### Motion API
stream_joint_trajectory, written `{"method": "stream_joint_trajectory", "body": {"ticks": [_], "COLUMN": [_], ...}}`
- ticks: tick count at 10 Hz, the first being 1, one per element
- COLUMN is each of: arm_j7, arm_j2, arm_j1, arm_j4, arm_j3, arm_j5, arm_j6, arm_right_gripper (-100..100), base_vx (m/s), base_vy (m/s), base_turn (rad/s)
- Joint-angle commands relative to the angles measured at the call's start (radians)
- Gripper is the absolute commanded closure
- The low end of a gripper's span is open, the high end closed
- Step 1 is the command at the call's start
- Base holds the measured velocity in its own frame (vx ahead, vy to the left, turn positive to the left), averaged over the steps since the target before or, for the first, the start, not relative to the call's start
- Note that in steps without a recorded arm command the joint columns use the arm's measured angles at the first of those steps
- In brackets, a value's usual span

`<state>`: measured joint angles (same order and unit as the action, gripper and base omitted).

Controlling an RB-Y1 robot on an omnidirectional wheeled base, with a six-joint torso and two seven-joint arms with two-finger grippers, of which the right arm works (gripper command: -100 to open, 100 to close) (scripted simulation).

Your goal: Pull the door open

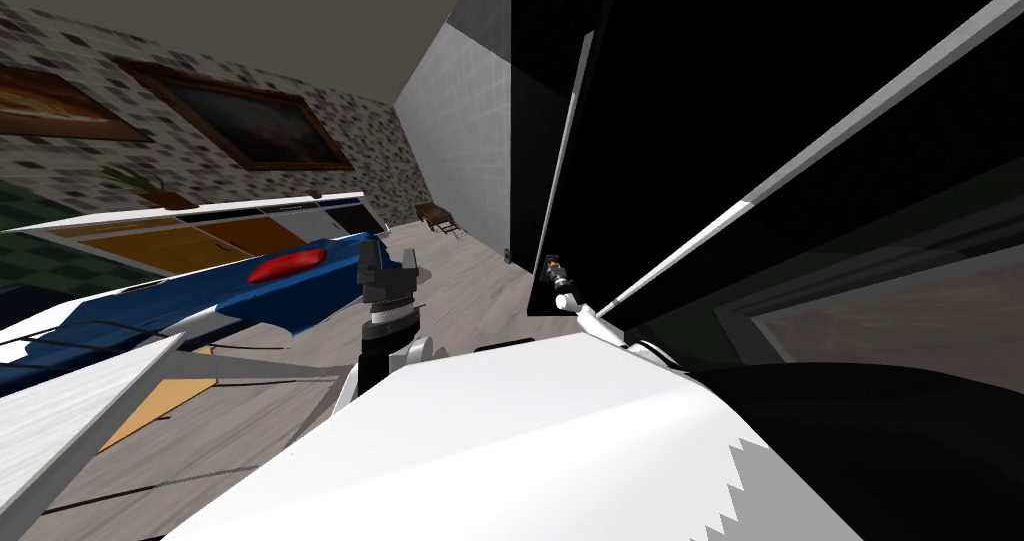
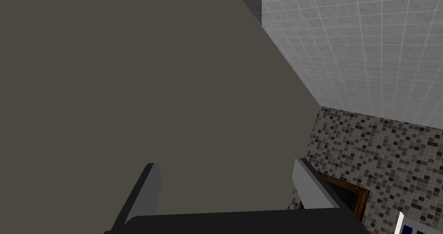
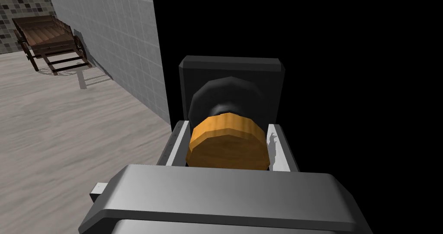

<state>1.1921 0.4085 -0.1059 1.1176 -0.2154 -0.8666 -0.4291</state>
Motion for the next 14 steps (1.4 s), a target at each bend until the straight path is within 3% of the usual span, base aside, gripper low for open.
{"method": "stream_joint_trajectory", "body": {"ticks": [1,9,10,12,14], "arm_j7": [-0.022,-0.107,-0.098,-0.087,-0.059], "arm_j2": [-0.011,-0.048,-0.043,-0.020,0.024], "arm_j1": [0.003,0.006,-0.004,0.013,0.040], "arm_j4": [0.020,0.088,0.076,0.097,0.132], "arm_j3": [-0.034,-0.121,-0.114,-0.137,-0.173], "arm_j5": [-0.013,-0.057,-0.057,-0.051,-0.041], "arm_j6": [0.003,0.011,0.011,0.003,-0.022], "arm_right_gripper": [100,100,100,100,100], "base_vx": [-0.142,-0.116,-0.063,0.074,0.073], "base_vy": [-0.072,-0.112,-0.056,0.137,0.170], "base_turn": [0.009,0.015,0.036,-0.096,-0.144]}}
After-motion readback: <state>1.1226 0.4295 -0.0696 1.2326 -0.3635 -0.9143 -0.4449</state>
